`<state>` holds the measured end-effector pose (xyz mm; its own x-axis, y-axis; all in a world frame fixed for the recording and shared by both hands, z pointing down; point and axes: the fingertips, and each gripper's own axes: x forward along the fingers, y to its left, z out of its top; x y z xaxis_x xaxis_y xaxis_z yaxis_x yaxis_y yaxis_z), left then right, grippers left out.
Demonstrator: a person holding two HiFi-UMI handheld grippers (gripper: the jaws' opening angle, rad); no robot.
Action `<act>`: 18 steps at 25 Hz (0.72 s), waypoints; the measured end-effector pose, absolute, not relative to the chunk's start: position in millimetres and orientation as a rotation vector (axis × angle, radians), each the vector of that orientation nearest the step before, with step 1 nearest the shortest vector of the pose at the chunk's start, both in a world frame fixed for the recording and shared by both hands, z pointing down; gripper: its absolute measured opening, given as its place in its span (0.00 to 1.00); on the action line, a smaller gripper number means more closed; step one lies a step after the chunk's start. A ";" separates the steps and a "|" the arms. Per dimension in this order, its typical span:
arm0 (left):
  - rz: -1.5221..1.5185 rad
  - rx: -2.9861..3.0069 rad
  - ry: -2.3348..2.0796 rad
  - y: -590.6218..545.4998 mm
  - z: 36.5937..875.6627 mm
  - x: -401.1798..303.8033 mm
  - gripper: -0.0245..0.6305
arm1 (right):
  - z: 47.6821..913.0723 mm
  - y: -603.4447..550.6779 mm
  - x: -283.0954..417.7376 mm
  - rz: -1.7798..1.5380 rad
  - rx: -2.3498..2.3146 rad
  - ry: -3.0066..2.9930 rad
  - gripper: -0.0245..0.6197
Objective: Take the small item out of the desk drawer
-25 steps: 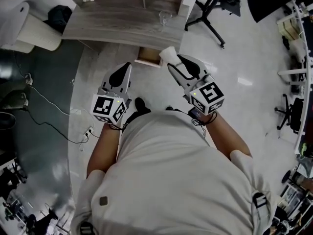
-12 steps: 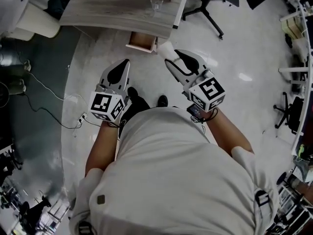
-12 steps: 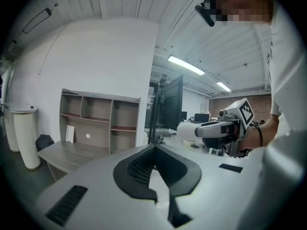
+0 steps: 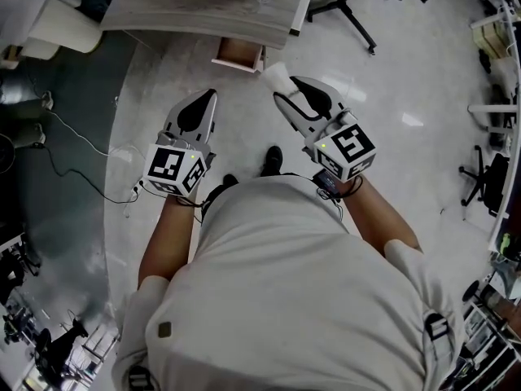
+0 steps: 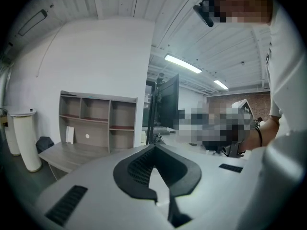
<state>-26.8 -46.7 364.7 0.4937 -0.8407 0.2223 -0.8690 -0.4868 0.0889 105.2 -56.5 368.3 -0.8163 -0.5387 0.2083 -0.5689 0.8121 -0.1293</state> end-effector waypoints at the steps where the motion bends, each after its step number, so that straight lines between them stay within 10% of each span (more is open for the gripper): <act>1: 0.222 2.553 -1.479 -43.4 362.7 -29.4 0.06 | 368.5 -52.9 102.5 0.277 0.876 -2.833 0.30; 18: 0.173 2.617 -1.510 44.3 327.2 -121.1 0.06 | 354.1 35.9 35.3 0.194 1.010 -2.786 0.30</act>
<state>-121.1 44.3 327.2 0.4973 -0.8535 0.1557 -0.8666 -0.4973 0.0423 35.3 35.9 354.1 -0.7555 -0.6225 0.2044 -0.6448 0.7617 -0.0636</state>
